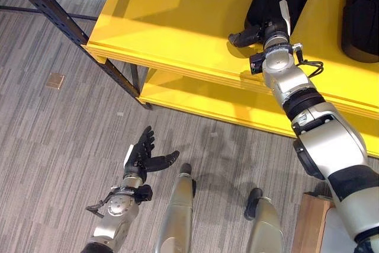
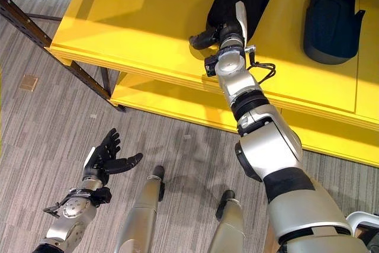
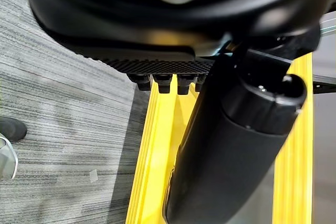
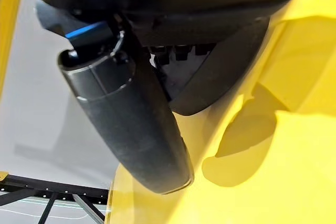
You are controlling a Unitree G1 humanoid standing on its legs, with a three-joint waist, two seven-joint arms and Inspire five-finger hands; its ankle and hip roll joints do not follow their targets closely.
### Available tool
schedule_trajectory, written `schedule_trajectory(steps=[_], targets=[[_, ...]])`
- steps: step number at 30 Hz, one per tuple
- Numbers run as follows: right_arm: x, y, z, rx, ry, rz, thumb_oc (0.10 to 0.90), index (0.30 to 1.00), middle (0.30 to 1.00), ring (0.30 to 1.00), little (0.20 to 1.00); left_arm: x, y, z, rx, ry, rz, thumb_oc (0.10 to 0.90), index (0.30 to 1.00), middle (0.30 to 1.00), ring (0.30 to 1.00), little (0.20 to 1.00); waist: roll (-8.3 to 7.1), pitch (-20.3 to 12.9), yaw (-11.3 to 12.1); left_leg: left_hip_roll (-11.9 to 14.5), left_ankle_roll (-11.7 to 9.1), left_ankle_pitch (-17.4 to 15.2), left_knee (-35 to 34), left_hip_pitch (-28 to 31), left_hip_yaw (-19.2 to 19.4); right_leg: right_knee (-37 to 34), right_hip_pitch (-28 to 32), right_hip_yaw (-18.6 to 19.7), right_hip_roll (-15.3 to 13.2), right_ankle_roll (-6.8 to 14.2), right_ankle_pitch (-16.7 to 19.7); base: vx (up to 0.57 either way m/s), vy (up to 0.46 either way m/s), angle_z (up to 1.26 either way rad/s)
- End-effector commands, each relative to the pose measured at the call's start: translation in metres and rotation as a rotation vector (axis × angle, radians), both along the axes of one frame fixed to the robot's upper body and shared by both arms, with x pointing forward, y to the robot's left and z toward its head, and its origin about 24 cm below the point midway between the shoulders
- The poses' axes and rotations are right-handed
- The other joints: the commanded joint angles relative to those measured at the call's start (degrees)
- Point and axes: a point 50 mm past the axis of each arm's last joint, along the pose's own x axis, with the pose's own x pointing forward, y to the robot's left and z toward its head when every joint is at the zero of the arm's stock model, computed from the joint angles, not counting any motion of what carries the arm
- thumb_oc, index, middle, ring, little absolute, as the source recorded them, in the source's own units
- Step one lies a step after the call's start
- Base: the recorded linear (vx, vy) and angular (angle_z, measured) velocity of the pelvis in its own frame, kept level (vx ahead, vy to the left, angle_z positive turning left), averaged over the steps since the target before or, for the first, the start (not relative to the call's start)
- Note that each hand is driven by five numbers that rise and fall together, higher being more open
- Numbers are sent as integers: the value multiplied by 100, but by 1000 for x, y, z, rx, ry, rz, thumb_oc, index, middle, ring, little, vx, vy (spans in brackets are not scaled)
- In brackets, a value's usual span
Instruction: Move parts from the plastic box to the shelf.
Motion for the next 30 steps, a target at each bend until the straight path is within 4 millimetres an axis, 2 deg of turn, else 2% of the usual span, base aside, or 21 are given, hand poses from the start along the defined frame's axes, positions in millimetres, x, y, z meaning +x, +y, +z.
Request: schedule_trajectory(steps=[1,9,10,11,30], targets=[[-8,-8,53,-54,-165,-23,900,1000,1000,1000,1000,14,11,38,32,-187,-8,900,1000,1000,1000,1000,23,-100,161,207,1,-434,128,33,-262,-474,284,375,78,-72,183,-87,16,-1],[-8,-17,56,-97,-161,-58,900,1000,1000,1000,1000,15,10,37,21,-185,-10,900,1000,1000,1000,1000,-9,-125,111,238,-18,-412,105,29,-253,-491,250,395,108,-80,194,10,-3,0],[-8,-17,55,-100,-157,-58,900,1000,1000,1000,1000,14,10,37,20,-182,-11,900,1000,1000,1000,1000,-13,-136,115,271,-32,-588,151,98,-251,-436,304,391,120,-66,42,0,0,0],[-8,-18,56,-104,-158,-60,900,1000,1000,1000,1000,15,10,37,20,-184,-11,900,1000,1000,1000,1000,-13,-121,103,242,-22,-405,94,33,-251,-487,239,394,115,-81,194,0,0,0],[-9,-29,56,-142,-160,-95,900,1000,1000,1000,1000,15,11,38,14,-188,5,900,1000,1000,1000,1000,-53,-118,1,293,-46,-371,45,30,-229,-507,216,405,147,-86,204,-5,1,0]])
